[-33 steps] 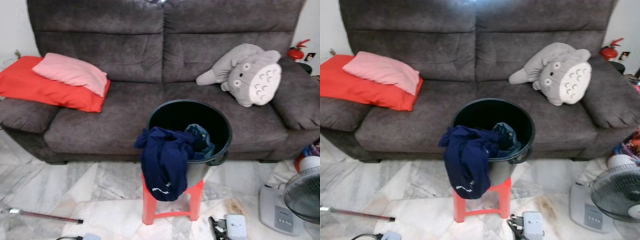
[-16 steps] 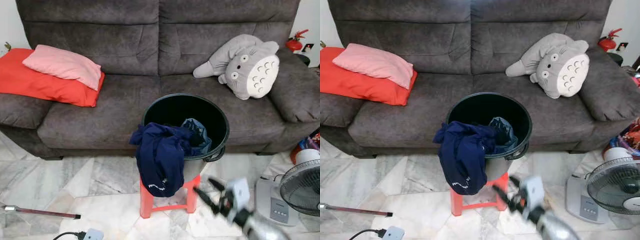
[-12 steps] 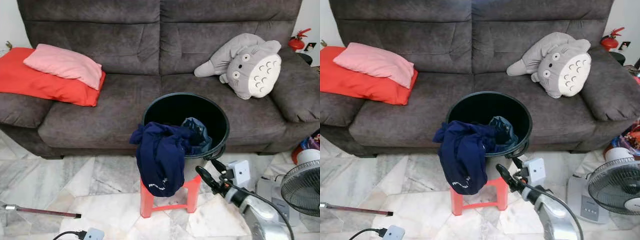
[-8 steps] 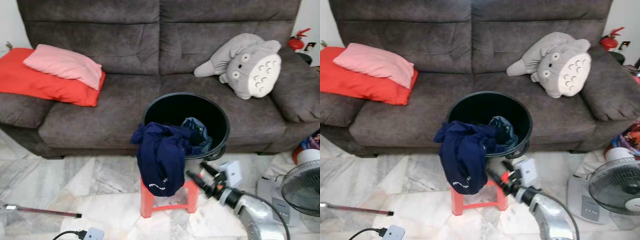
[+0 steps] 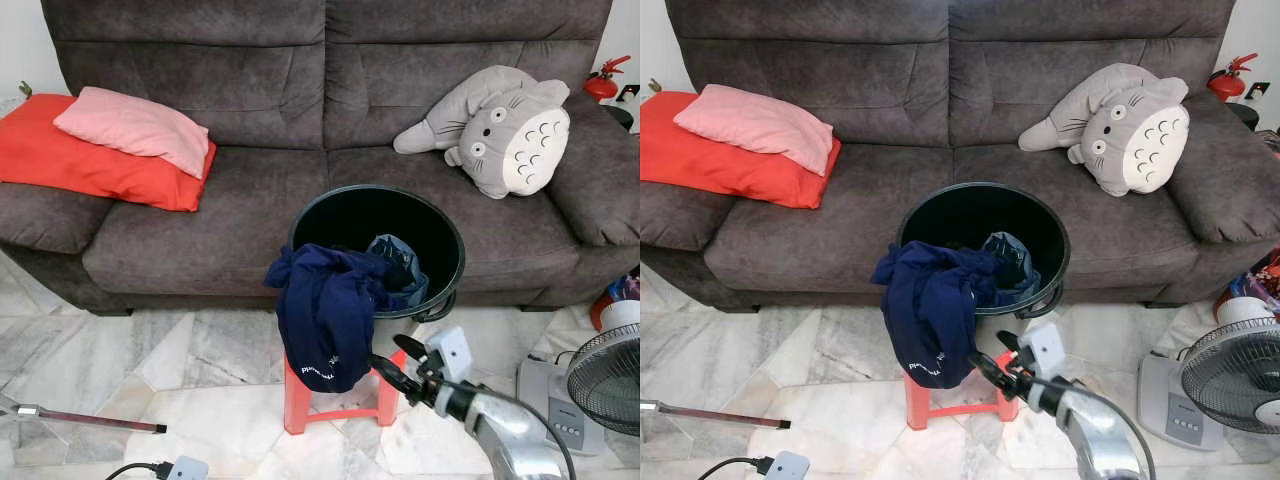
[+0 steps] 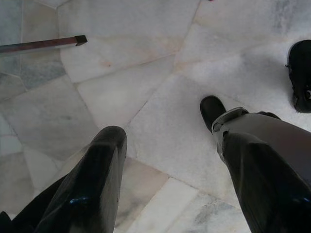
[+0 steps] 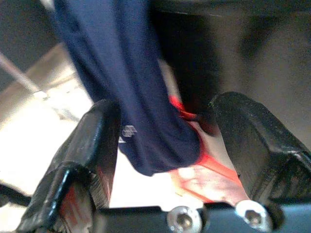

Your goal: Hang hanger

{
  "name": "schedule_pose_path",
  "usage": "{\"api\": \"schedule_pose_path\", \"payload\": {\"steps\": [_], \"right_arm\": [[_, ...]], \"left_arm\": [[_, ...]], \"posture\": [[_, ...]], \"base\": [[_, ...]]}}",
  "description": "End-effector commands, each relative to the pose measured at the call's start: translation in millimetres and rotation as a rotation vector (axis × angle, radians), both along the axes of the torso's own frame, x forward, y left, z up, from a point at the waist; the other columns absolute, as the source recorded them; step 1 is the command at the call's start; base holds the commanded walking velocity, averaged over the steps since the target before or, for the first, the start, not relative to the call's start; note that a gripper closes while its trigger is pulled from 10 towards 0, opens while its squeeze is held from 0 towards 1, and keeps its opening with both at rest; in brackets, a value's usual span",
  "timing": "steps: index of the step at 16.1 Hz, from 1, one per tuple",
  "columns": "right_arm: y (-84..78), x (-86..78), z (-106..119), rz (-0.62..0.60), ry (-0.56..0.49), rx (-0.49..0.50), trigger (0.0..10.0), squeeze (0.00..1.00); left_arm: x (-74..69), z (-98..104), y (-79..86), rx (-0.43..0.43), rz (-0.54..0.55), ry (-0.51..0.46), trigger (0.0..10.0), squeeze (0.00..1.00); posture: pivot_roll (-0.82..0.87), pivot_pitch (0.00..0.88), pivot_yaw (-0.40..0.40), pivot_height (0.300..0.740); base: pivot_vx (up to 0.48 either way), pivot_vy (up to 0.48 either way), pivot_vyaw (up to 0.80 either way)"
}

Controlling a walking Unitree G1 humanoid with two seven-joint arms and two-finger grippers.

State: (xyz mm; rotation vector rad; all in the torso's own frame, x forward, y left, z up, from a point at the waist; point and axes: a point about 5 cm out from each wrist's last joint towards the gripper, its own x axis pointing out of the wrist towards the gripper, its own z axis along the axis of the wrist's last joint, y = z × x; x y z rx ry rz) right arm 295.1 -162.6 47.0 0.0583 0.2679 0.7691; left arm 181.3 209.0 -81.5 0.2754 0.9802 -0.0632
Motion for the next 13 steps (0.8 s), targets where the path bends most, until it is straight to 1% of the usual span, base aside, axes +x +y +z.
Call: {"api": "schedule_pose_path", "payload": {"steps": [1,2,3,6,7,8,10,11,13], "right_arm": [[4.0,-4.1,-6,0.064,0.044,0.005,10.0,0.0],[6.0,-2.7,-5,0.093,0.053,0.007,10.0,0.0],[8.8,2.5,-3,0.1,0.05,0.005,10.0,0.0],[6.0,13.5,0,0.069,0.048,-0.034,10.0,0.0],[5.2,16.0,0,0.051,0.053,-0.041,7.3,0.0],[4.9,17.9,1,0.039,0.058,-0.03,0.0,0.0],[5.5,20.1,3,0.044,0.065,-0.019,0.0,0.0],[6.6,20.7,3,0.075,0.078,-0.026,0.0,0.0],[6.2,22.2,3,0.08,0.081,-0.033,0.0,0.0]], "left_arm": [[-8.9,-4,2.3,0.003,0.017,0.037,10.0,0.0],[-8.6,-4,2.5,0.003,0.019,0.035,10.0,0.0],[-8.9,-4,3.5,0.004,0.027,0.034,10.0,0.0],[-9.7,-4,5.6,0.008,0.033,0.035,10.0,0.0],[-9.8,-4,6.3,0.008,0.034,0.035,10.0,0.0],[-9.7,-4,6.5,0.007,0.032,0.036,10.0,0.0],[-9.0,-3,6.7,0.007,0.031,0.034,10.0,0.0],[-8.2,-3,6.6,0.008,0.031,0.032,10.0,0.0],[-7.7,-3,6.5,0.008,0.032,0.03,10.0,0.0]], "posture": [[-0.07,0.154,0.048,0.74],[-0.07,0.152,0.047,0.74],[-0.06,0.151,0.047,0.74],[-0.05,0.148,0.048,0.74],[-0.04,0.147,0.05,0.74],[-0.04,0.145,0.051,0.74],[-0.04,0.144,0.052,0.74],[-0.03,0.14,0.053,0.74],[-0.03,0.139,0.052,0.74]], "base": [[0.0,0.0,0.0],[0.0,0.0,0.0],[0.0,0.0,0.0],[0.0,0.0,0.0],[0.0,0.0,0.0],[0.0,0.0,0.0],[0.0,0.0,0.0],[0.0,0.0,0.0],[0.0,0.0,0.0]]}}
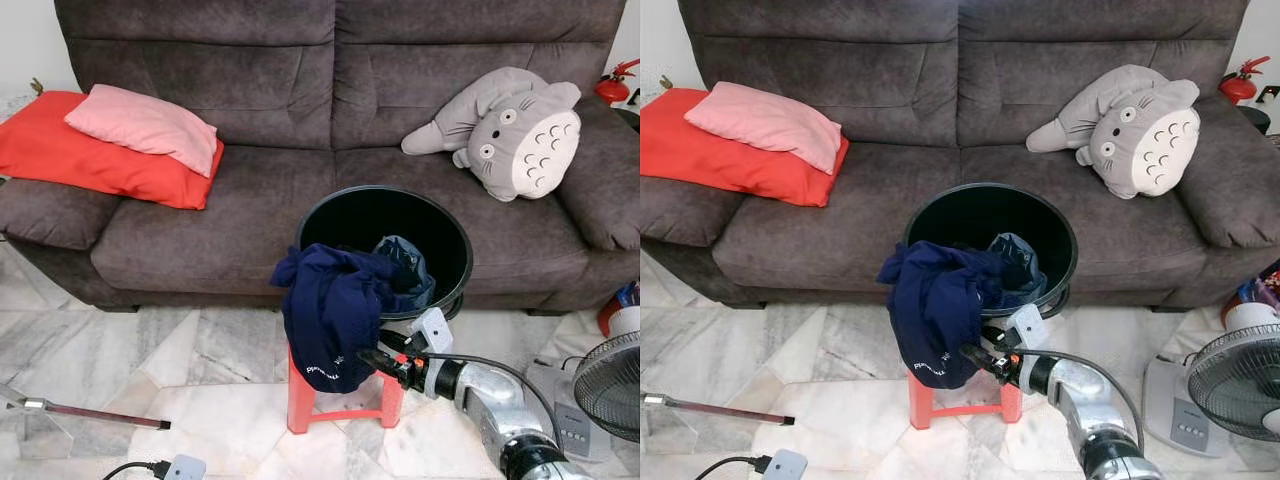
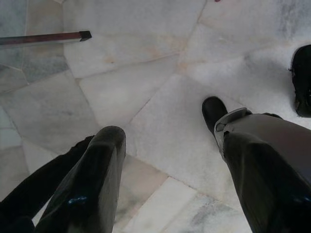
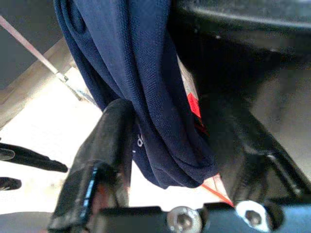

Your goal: Hang hanger

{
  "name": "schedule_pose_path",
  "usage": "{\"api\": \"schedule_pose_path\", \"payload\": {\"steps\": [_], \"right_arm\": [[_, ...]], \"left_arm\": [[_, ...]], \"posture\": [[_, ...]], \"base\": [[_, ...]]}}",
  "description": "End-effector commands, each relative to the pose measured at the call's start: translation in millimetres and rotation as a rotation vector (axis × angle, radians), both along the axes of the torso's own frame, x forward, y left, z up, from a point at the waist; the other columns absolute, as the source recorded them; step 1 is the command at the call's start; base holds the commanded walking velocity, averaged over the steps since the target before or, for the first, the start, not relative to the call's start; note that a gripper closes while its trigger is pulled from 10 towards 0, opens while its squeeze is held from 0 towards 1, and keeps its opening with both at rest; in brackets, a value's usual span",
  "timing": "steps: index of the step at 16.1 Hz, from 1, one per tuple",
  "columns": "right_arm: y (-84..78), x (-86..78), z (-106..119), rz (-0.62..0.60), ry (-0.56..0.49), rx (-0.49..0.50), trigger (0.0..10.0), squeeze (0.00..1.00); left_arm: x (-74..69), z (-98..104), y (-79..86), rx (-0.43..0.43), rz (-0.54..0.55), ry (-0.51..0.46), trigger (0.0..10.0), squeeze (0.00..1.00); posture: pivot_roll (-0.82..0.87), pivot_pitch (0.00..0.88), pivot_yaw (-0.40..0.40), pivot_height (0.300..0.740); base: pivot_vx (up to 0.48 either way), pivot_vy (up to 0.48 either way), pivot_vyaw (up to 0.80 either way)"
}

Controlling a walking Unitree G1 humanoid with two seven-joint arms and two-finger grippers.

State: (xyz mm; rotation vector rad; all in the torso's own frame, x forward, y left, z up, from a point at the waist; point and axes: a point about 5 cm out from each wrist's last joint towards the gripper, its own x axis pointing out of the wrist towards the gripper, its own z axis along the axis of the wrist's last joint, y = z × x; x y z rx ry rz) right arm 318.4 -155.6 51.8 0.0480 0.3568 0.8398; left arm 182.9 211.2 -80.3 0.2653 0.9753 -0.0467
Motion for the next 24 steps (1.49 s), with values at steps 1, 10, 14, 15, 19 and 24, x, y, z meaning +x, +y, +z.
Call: {"api": "schedule_pose_path", "payload": {"steps": [1,10,14,15,19,24], "right_arm": [[-1.4,1.5,0,-0.003,0.0,-0.011,0.0,0.0],[4.0,13.9,10,-0.032,-0.019,-0.03,0.0,0.0],[1.3,14.2,11,-0.088,-0.038,0.023,0.0,0.0],[1.3,14.2,11,-0.1,-0.041,0.037,0.0,0.0],[8.7,13.6,14,-0.135,-0.094,0.101,0.0,0.0],[4.8,4.0,9,-0.189,-0.144,0.147,0.0,0.0]], "left_arm": [[-8.8,-4,4.3,0.01,0.015,0.036,10.0,0.0],[-9.2,-3,8.3,0.018,0.026,0.032,10.0,0.0],[-9.0,-3,7.0,0.016,0.021,0.032,10.0,0.0],[-9.1,-3,6.4,0.015,0.019,0.033,10.0,0.0],[-9.4,-4,4.0,0.007,0.015,0.037,10.0,0.0],[-12.4,-6,1.6,0.003,0.015,0.049,10.0,0.0]], "posture": [[-0.03,0.139,0.052,0.74],[0.0,0.138,0.051,0.74],[-0.02,0.142,0.049,0.74],[-0.02,0.142,0.049,0.74],[-0.03,0.143,0.043,0.74],[-0.06,0.142,0.026,0.74]], "base": [[0.0,0.0,0.0],[0.0,0.0,0.0],[0.0,0.0,0.0],[0.0,0.0,0.0],[0.0,0.0,0.0],[0.0,0.0,0.0]]}}
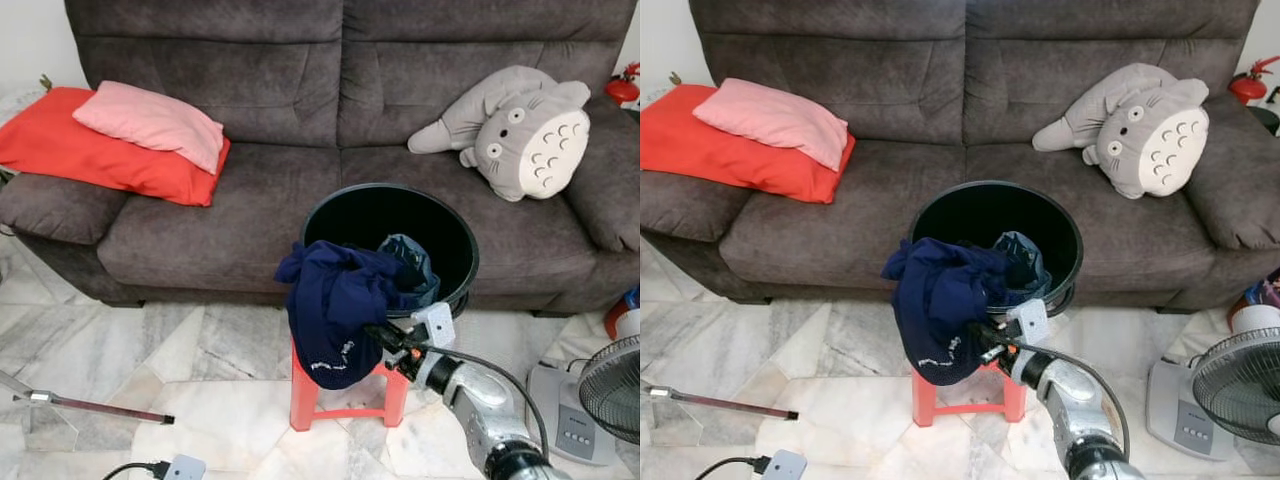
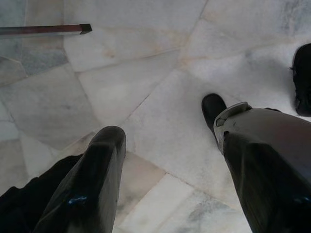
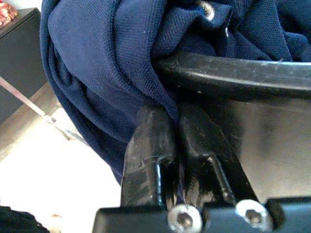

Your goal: Hang hanger

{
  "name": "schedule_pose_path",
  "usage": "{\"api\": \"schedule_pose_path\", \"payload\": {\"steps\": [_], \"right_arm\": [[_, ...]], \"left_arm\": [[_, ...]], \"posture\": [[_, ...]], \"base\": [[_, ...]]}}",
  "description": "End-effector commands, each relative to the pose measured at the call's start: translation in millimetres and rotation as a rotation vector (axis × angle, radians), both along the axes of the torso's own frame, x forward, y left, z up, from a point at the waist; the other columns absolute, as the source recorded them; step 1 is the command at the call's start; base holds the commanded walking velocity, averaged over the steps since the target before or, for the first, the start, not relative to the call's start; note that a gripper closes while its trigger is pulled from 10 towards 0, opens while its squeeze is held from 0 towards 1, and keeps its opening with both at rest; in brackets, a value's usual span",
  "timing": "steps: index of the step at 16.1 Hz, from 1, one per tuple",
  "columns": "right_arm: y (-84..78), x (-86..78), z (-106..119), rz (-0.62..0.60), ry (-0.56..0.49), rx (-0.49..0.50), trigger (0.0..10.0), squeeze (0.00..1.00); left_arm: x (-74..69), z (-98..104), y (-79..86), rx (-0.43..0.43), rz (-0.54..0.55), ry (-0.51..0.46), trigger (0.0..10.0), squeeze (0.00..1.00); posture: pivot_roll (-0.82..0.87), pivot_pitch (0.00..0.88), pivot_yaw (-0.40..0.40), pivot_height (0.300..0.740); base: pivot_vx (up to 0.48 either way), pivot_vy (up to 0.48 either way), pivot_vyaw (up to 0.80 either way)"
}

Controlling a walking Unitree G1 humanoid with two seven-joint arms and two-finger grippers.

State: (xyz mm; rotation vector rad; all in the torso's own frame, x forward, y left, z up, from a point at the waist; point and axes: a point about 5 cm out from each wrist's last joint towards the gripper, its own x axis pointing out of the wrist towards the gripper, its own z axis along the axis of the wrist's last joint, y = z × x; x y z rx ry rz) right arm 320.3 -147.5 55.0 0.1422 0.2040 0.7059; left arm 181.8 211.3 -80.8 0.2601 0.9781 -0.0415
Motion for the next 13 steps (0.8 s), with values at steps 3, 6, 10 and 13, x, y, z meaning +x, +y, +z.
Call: {"api": "schedule_pose_path", "payload": {"steps": [3,6,10,13], "right_arm": [[-18.5,-22.7,-24,-0.04,0.065,-0.078,0.0,0.0],[-19.3,-37.4,-32,0.02,0.083,-0.061,0.0,0.0],[-23.3,-34.7,3,0.027,-0.076,0.102,0.0,0.0],[-19.4,-20.6,68,-0.035,-0.286,0.239,0.0,0.0]], "left_arm": [[-12.3,-7,-2.5,-0.004,0.012,0.051,10.0,0.0],[-12.9,-7,-4.1,-0.007,0.01,0.053,10.0,0.0],[-14.6,-8,-3.6,-0.004,0.006,0.058,10.0,0.0],[-16.1,-8,-1.6,0.0,0.01,0.062,10.0,0.0]], "posture": [[-0.07,0.141,0.013,0.74],[-0.08,0.142,0.011,0.74],[-0.08,0.142,0.008,0.74],[-0.09,0.143,0.008,0.74]], "base": [[0.0,0.0,0.0],[0.0,0.0,0.0],[0.0,0.0,0.0],[0.0,0.0,0.0]]}}
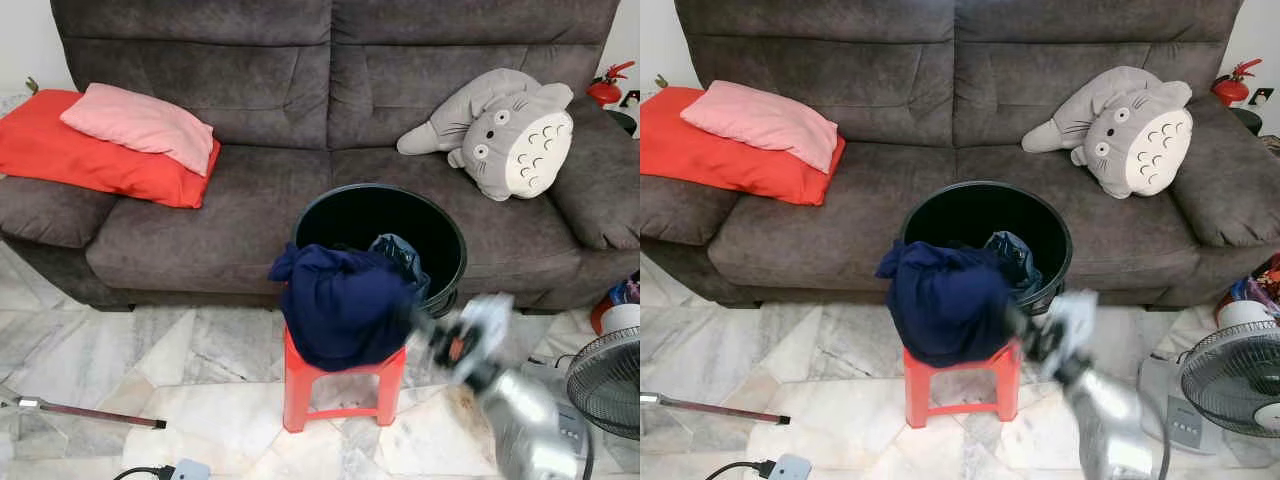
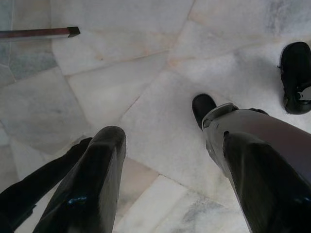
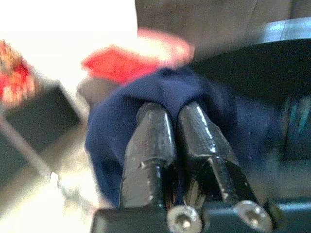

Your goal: Hang hanger

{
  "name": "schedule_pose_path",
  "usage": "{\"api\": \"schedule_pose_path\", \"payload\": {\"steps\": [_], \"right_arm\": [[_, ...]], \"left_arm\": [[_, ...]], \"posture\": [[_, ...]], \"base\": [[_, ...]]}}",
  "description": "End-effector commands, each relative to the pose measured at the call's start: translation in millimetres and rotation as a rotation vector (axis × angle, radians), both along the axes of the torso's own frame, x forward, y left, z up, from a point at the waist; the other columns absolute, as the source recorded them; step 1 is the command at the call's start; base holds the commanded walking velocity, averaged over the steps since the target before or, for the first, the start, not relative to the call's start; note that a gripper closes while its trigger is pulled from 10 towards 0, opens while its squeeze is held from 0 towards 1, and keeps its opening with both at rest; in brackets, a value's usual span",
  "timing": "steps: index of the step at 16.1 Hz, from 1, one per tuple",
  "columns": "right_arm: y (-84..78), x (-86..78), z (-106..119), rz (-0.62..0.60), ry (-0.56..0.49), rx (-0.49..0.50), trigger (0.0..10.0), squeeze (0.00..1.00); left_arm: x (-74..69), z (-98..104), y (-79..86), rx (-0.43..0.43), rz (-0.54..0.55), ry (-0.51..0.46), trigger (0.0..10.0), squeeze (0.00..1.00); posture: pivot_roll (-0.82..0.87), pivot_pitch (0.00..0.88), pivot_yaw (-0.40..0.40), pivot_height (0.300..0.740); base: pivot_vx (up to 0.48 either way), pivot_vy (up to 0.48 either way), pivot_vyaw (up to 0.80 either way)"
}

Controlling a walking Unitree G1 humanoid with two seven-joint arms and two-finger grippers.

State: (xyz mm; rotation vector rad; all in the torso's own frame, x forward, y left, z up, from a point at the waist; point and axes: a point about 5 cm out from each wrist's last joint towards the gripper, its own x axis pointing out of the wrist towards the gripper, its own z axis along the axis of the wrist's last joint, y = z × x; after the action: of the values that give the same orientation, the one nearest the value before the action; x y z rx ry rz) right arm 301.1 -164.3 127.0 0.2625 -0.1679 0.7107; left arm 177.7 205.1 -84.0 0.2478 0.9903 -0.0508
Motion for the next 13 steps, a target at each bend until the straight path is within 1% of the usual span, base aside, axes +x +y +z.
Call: {"api": "schedule_pose_path", "payload": {"steps": [1,4,5,7,8,9,10,11,12,13], "right_arm": [[1.0,2.8,22,-0.026,-0.054,0.061,0.0,0.0],[18.4,5.3,60,-0.002,-0.163,0.113,0.0,0.0],[18.1,9.9,71,-0.029,-0.181,0.122,0.0,0.0],[6.0,20.5,78,-0.122,-0.175,0.115,0.0,0.0],[-4.9,27.4,76,-0.202,-0.138,0.084,0.0,0.0],[-11.2,31.6,74,-0.25,-0.114,0.046,0.0,0.0],[-18.7,36.7,68,-0.305,-0.069,0.018,0.0,0.0],[-37.5,47.3,57,-0.446,0.027,0.001,0.0,0.0],[-40.9,49.7,54,-0.471,0.05,-0.005,0.0,0.0],[-44.5,54.5,47,-0.504,0.115,-0.038,0.0,0.0]], "left_arm": [[-12.4,-5,5.2,0.016,0.009,0.051,10.0,0.0],[-13.3,-6,4.6,0.015,0.009,0.053,10.0,0.0],[-13.5,-6,4.1,0.014,0.011,0.053,10.0,0.0],[-13.7,-6,3.3,0.012,0.01,0.053,10.0,0.0],[-14.0,-6,2.5,0.009,0.008,0.055,10.0,0.0],[-14.3,-6,2.3,0.008,0.005,0.057,10.0,0.0],[-14.6,-7,2.3,0.008,0.006,0.058,10.0,0.0],[-15.4,-7,2.5,0.007,0.006,0.06,10.0,0.0],[-15.7,-7,2.7,0.008,0.005,0.061,10.0,0.0],[-16.4,-7,3.3,0.008,0.004,0.064,10.0,0.0]], "posture": [[-0.09,0.143,0.009,0.74],[-0.09,0.141,0.006,0.74],[-0.09,0.141,0.006,0.74],[-0.1,0.141,0.006,0.74],[-0.1,0.141,0.006,0.74],[-0.1,0.141,0.006,0.74],[-0.1,0.142,0.006,0.74],[-0.09,0.143,0.007,0.74],[-0.1,0.141,0.008,0.74],[-0.1,0.143,0.01,0.74]], "base": [[0.0,0.0,0.0],[0.0,0.0,0.0],[0.0,0.0,0.0],[0.0,0.0,0.0],[0.0,0.0,0.0],[0.0,0.0,0.0],[0.0,0.0,0.0],[0.0,0.0,0.0],[0.0,0.0,0.0],[0.0,0.0,0.0]]}}
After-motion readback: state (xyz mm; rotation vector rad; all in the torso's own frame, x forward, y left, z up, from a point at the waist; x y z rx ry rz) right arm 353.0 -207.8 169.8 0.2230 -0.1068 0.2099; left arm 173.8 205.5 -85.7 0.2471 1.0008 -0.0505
